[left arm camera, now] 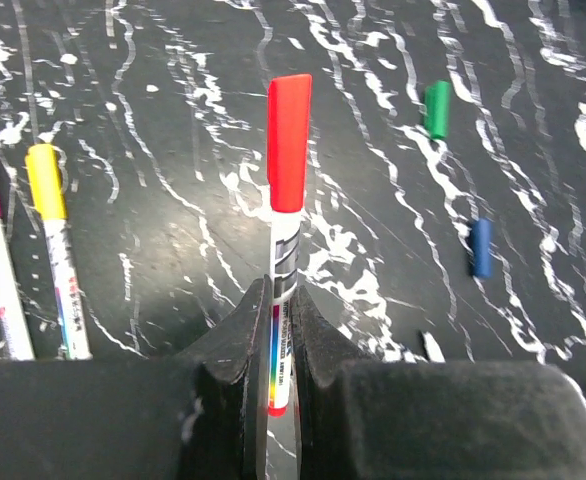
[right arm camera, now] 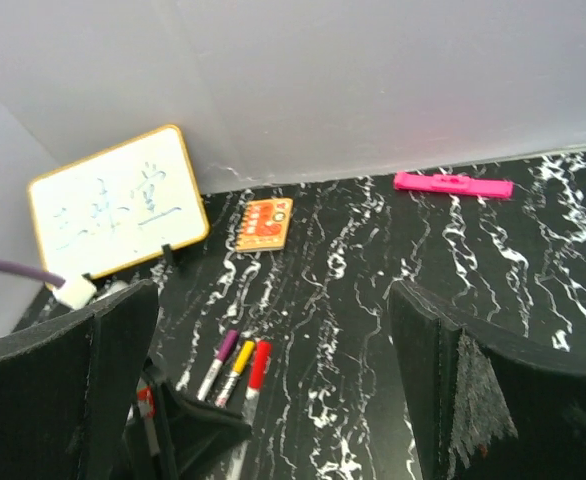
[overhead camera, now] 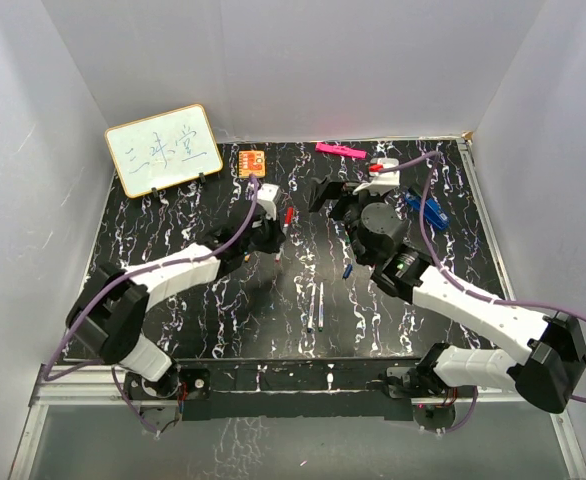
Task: Insert the pens into the pen caps
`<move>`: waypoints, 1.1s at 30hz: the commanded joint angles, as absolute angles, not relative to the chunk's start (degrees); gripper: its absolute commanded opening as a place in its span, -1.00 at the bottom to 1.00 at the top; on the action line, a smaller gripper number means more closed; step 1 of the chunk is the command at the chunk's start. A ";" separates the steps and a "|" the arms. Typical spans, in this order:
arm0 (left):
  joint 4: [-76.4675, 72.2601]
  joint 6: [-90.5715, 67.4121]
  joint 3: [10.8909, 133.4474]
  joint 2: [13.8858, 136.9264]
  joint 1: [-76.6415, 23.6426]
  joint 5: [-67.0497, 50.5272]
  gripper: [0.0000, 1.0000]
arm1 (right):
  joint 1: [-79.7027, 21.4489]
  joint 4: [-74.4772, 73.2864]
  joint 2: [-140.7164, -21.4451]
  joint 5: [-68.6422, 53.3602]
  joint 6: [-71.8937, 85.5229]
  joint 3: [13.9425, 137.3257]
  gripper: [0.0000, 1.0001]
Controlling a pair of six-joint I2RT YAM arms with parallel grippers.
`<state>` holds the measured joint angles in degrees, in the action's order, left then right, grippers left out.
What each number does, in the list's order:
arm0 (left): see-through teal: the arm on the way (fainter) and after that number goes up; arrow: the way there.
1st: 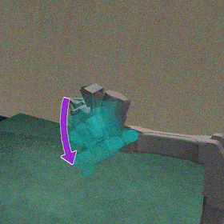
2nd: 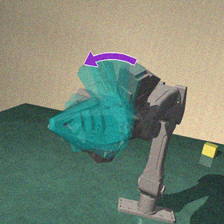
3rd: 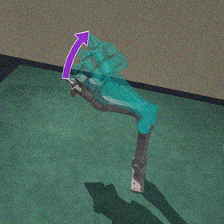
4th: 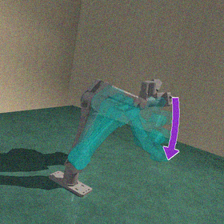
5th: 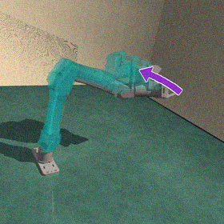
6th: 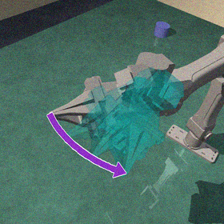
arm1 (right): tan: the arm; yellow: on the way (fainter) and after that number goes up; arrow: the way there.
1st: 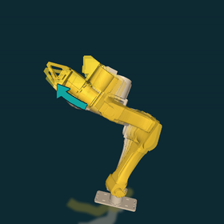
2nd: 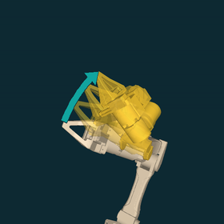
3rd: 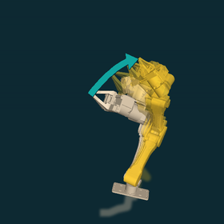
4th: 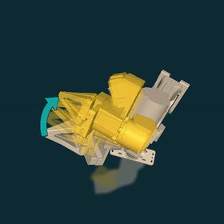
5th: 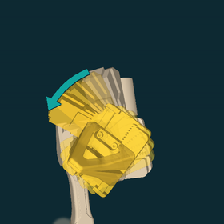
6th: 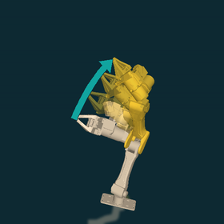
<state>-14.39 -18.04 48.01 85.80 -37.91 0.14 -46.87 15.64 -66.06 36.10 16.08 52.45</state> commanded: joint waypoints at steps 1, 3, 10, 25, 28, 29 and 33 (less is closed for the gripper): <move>-3.76 -17.92 55.68 91.15 -36.71 8.09 -1.00 | -46.85 16.67 -65.05 40.31 15.77 50.48 0.95; -1.74 -17.47 58.29 94.44 -36.19 9.31 -1.00 | -46.93 16.38 -65.01 40.37 16.22 49.84 0.95; 2.95 -16.70 64.35 101.23 -34.42 12.32 -1.00 | -46.93 14.21 -65.64 41.50 17.20 49.24 0.96; 6.92 -14.68 68.50 108.73 -33.88 14.81 -0.80 | -46.84 13.54 -68.10 39.37 18.84 48.07 0.96; 7.24 -14.84 69.00 109.66 -33.84 14.95 -0.71 | -46.84 13.44 -68.50 38.80 18.90 48.16 0.96; 7.37 -14.92 69.13 109.94 -33.86 14.94 -0.69 | -46.83 13.30 -68.66 38.74 19.02 48.16 0.96; 7.38 -15.04 69.47 109.93 -33.86 14.70 -0.50 | -46.85 12.90 -68.97 38.97 19.10 48.21 0.96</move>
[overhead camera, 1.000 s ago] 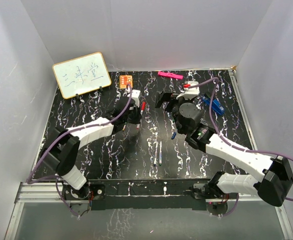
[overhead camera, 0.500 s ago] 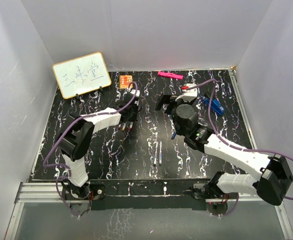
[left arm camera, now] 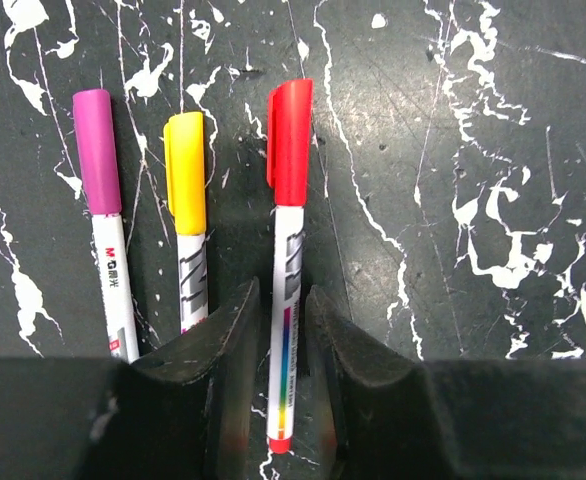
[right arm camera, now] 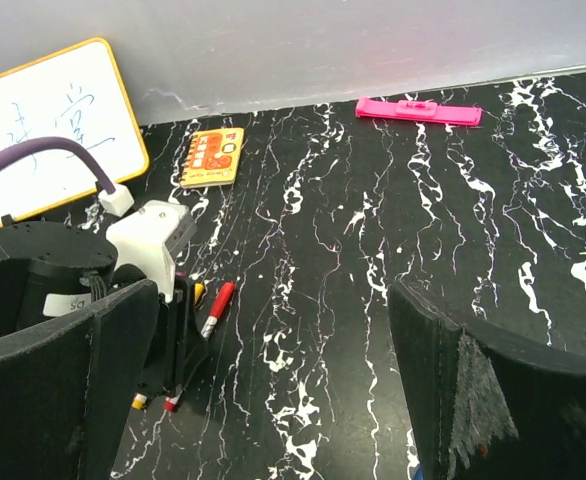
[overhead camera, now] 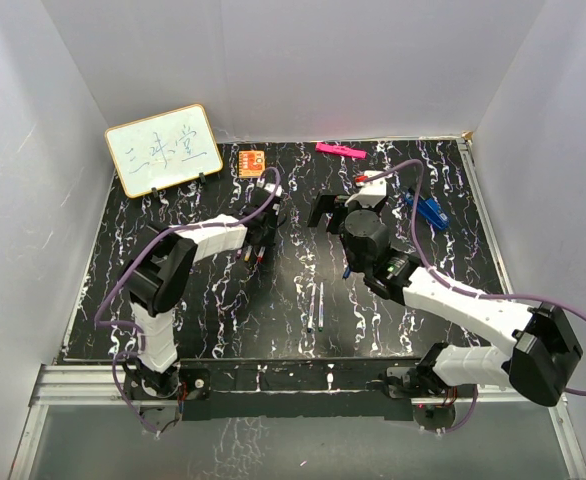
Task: Insert the pens into the pen caps
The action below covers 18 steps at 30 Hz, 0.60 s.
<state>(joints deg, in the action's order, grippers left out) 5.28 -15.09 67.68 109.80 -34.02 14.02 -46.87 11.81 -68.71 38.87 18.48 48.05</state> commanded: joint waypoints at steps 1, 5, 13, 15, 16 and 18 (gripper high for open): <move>7.45 -15.03 69.58 109.69 -33.92 14.67 -0.45 | -46.80 12.81 -69.05 39.10 19.08 48.25 0.96; 7.47 -15.03 69.77 108.16 -33.84 15.23 -0.36 | -46.84 12.74 -69.10 40.53 19.30 48.34 0.96; 5.43 -15.23 68.57 100.26 -33.86 12.78 -0.32 | -46.66 16.54 -66.62 47.32 21.77 45.80 0.96; 5.39 -15.06 68.31 97.70 -33.90 11.54 -0.32 | -46.43 19.08 -65.46 48.12 20.76 44.23 0.96; 5.55 -15.03 68.29 96.64 -33.89 10.99 -0.32 | -46.37 20.16 -65.11 48.57 20.22 43.54 0.96; 6.19 -15.02 68.00 94.78 -33.86 8.95 -0.32 | -46.12 21.26 -64.67 49.14 19.38 42.64 0.96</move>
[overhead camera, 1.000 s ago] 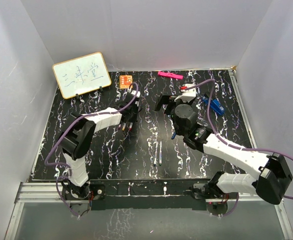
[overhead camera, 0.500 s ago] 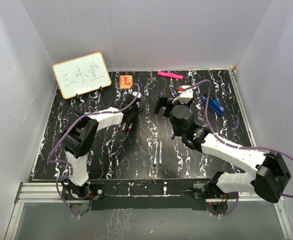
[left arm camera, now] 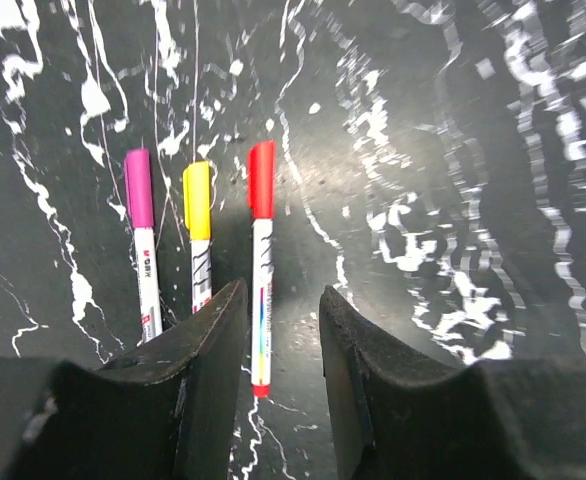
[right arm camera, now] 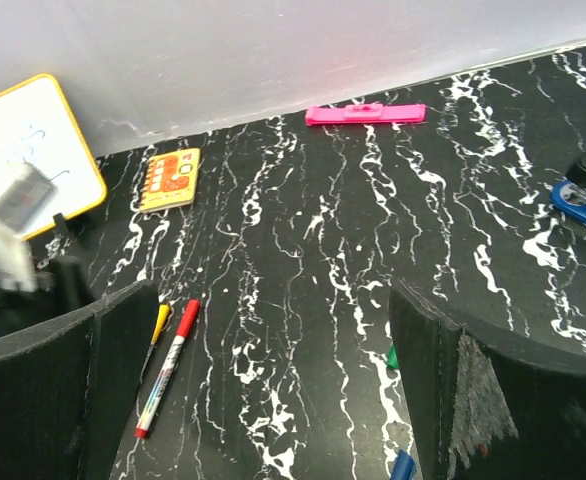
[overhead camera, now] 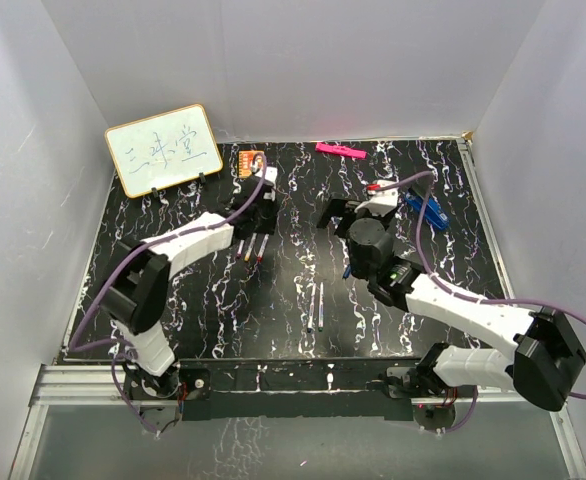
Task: Insert the pens into the pen caps
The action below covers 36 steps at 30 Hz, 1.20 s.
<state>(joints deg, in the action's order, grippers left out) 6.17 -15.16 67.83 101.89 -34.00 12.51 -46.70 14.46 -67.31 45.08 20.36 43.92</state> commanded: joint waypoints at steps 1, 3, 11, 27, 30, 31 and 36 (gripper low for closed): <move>6.30 -15.22 67.53 93.98 -33.96 7.71 -0.32 | -46.00 21.42 -64.61 49.20 18.90 42.47 0.96; 6.21 -15.95 66.08 92.50 -34.20 4.92 -0.32 | -45.65 21.44 -64.45 49.39 18.52 42.16 0.93; 10.88 -15.42 61.09 88.86 -44.23 3.39 -0.31 | -39.18 22.81 -62.77 40.19 20.08 40.17 0.18; 18.36 -18.36 59.50 90.33 -59.71 8.10 0.05 | -35.74 14.06 -65.00 41.80 23.63 42.45 0.12; 17.56 -19.09 59.20 91.53 -60.51 7.75 0.10 | -35.70 13.84 -64.96 41.79 23.88 42.44 0.12; 17.30 -19.20 59.09 91.84 -60.67 7.72 0.10 | -35.62 13.84 -64.92 41.78 23.90 42.37 0.12; 16.24 -19.34 58.62 93.73 -61.25 8.47 0.14 | -35.55 13.41 -64.94 41.92 24.40 42.11 0.10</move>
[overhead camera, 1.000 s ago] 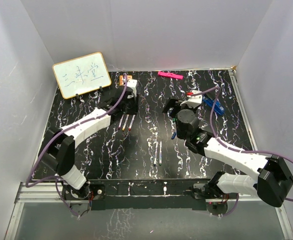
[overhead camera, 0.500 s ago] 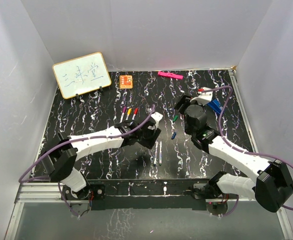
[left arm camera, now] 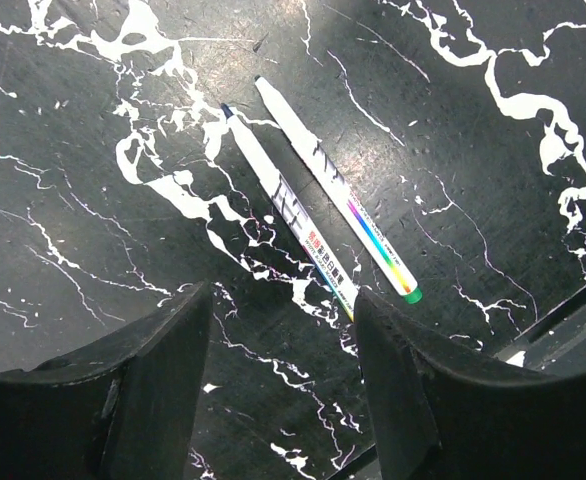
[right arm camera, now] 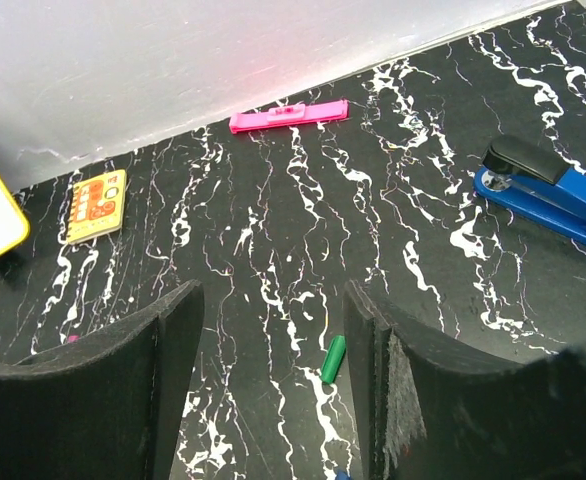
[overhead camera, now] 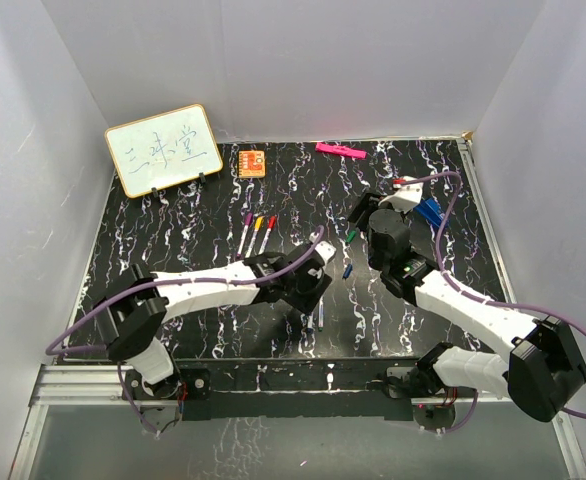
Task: Insert the pens into the pen caps
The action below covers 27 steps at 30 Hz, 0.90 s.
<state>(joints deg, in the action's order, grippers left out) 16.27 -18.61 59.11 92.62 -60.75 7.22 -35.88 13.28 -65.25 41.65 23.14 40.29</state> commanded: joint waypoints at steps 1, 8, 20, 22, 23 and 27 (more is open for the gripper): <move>16.25 -19.39 58.60 94.33 -61.30 8.51 0.14 | -35.49 13.40 -64.97 41.88 24.55 42.02 0.10; 14.47 -20.44 58.45 96.98 -61.70 8.73 0.15 | -35.22 13.18 -65.44 41.55 25.04 41.86 0.08; 13.98 -21.84 58.38 99.02 -62.30 7.56 0.15 | -34.92 13.17 -65.97 40.98 25.64 41.48 0.07; 14.71 -22.01 58.23 99.47 -62.40 7.71 0.15 | -34.87 13.14 -65.98 40.80 25.75 41.41 0.07; 15.18 -22.17 58.12 99.69 -62.40 8.04 0.15 | -34.80 13.18 -65.99 40.78 25.75 41.48 0.07; 18.01 -22.57 57.36 100.23 -62.45 8.92 0.15 | -34.71 13.18 -65.71 40.80 25.75 41.44 0.07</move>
<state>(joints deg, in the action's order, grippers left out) 13.85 -21.69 58.46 99.59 -62.11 7.97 -35.11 11.75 -66.08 40.66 25.23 40.29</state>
